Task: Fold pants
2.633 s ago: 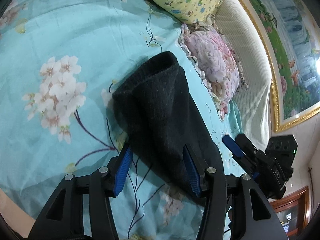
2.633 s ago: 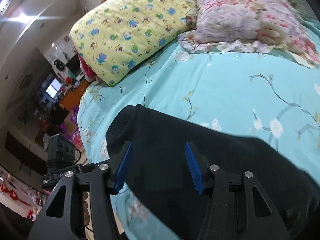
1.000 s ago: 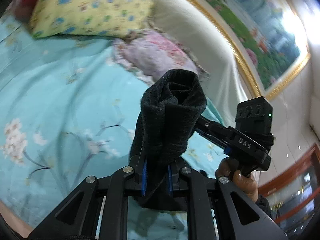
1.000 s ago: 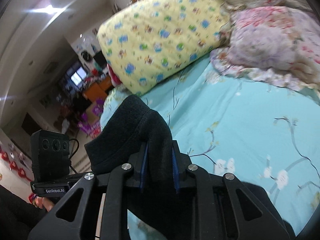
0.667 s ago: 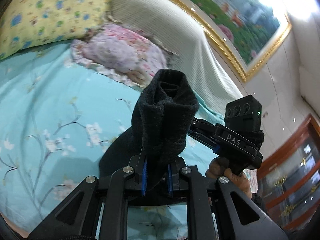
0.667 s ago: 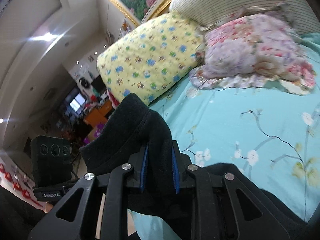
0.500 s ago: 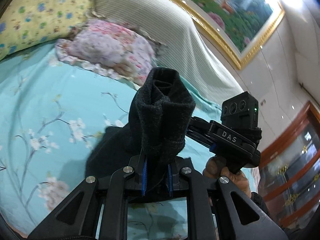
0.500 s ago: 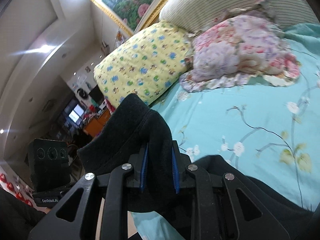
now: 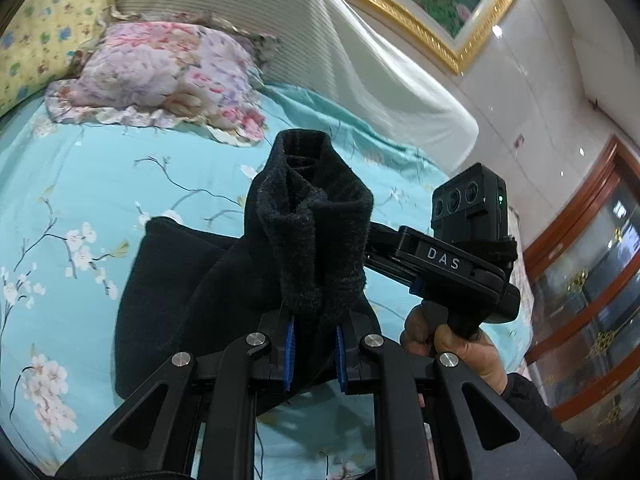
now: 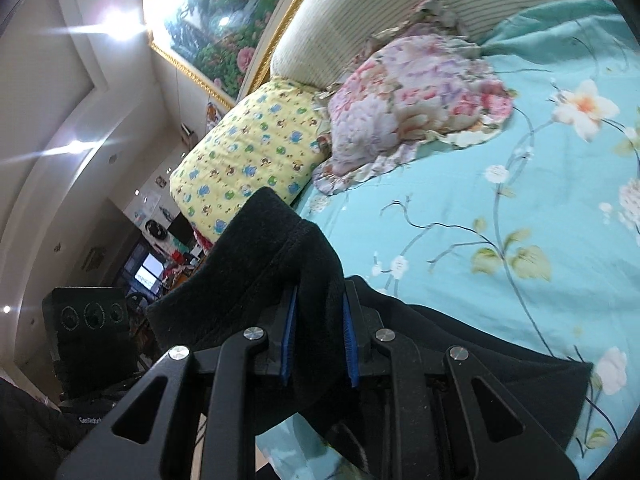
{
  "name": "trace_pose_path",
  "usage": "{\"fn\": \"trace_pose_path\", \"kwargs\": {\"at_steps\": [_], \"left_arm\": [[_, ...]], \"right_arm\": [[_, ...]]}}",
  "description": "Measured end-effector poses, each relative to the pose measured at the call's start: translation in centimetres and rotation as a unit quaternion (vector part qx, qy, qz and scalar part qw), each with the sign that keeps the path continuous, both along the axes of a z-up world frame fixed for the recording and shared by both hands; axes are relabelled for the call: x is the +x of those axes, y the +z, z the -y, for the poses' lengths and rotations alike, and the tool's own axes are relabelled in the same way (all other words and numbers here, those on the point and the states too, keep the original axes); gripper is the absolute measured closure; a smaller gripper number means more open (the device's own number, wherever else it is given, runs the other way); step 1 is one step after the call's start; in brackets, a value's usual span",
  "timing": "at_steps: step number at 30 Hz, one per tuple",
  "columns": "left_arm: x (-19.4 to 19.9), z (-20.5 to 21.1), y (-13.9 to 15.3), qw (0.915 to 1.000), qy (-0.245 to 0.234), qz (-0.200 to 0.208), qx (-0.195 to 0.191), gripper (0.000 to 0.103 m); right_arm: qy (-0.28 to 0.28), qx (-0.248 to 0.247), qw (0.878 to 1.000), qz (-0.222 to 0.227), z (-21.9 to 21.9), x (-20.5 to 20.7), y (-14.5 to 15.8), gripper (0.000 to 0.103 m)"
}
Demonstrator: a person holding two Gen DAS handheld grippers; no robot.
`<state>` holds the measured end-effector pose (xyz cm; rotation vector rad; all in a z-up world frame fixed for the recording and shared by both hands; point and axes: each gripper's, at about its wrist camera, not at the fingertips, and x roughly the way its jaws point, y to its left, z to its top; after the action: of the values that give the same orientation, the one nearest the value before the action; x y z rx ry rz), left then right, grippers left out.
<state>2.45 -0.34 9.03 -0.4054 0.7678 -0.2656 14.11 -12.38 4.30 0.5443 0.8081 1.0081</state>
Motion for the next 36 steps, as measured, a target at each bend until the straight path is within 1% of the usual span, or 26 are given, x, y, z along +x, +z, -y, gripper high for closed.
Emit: {"fn": "trace_pose_path", "kwargs": {"at_steps": [5, 10, 15, 19, 21, 23, 24, 26, 28, 29, 30, 31, 32, 34, 36], "left_arm": [[1.1, 2.2, -1.2, 0.9997, -0.017, -0.013, 0.014, 0.088], [2.5, 3.4, -2.6, 0.9989, -0.03, -0.022, 0.029, 0.088], [3.3, 3.8, -4.0, 0.9986, -0.038, -0.028, 0.023, 0.087], [3.7, 4.1, -4.6, 0.9981, -0.048, -0.034, 0.019, 0.086], [3.9, 4.4, -5.0, 0.9975, -0.057, -0.04, 0.016, 0.081], [4.3, 4.9, -5.3, 0.9969, -0.063, -0.044, 0.02, 0.081], [4.4, 5.0, -5.5, 0.9967, -0.065, -0.045, 0.022, 0.079], [4.7, 5.3, -6.0, 0.9961, -0.069, -0.049, 0.021, 0.072], [4.9, 5.5, -6.4, 0.9957, -0.073, -0.054, 0.014, 0.069], [4.9, 5.5, -6.6, 0.9956, -0.076, -0.054, 0.011, 0.065], [5.0, 5.5, -6.6, 0.9954, -0.079, -0.054, 0.009, 0.058], [5.0, 5.5, -6.5, 0.9953, -0.083, -0.051, 0.004, 0.053], [4.9, 5.4, -6.4, 0.995, -0.087, -0.048, -0.003, 0.046], [4.8, 5.3, -6.2, 0.9948, -0.092, -0.043, -0.009, 0.043], [4.5, 5.4, -6.1, 0.9946, -0.095, -0.04, -0.011, 0.041]], "right_arm": [[-0.015, 0.008, 1.0, -0.013, 1.9, 0.0, -1.6, 0.081], [-0.028, 0.012, 0.999, -0.027, 3.4, 0.0, -3.1, 0.081], [-0.041, 0.01, 0.998, -0.04, 4.4, 0.2, -4.4, 0.081], [-0.048, -0.002, 0.998, -0.043, 4.8, 0.1, -4.7, 0.08], [-0.058, -0.015, 0.997, -0.046, 5.2, 0.0, -4.7, 0.08], [-0.073, -0.031, 0.996, -0.05, 5.8, -0.2, -4.8, 0.08], [-0.08, -0.039, 0.995, -0.054, 6.1, -0.3, -4.9, 0.08], [-0.091, -0.048, 0.993, -0.06, 6.6, -0.5, -5.0, 0.08], [-0.112, -0.06, 0.99, -0.064, 7.5, -1.0, -5.0, 0.08], [-0.119, -0.063, 0.989, -0.066, 7.8, -1.2, -5.0, 0.079], [-0.129, -0.067, 0.987, -0.067, 8.3, -1.4, -4.9, 0.077], [-0.14, -0.072, 0.985, -0.069, 8.8, -1.7, -4.8, 0.065], [-0.149, -0.076, 0.983, -0.07, 9.1, -1.8, -4.7, 0.046], [-0.174, -0.083, 0.979, -0.068, 9.9, -2.3, -4.3, 0.028], [-0.189, -0.076, 0.977, -0.062, 10.7, -3.0, -3.8, 0.028]]}}
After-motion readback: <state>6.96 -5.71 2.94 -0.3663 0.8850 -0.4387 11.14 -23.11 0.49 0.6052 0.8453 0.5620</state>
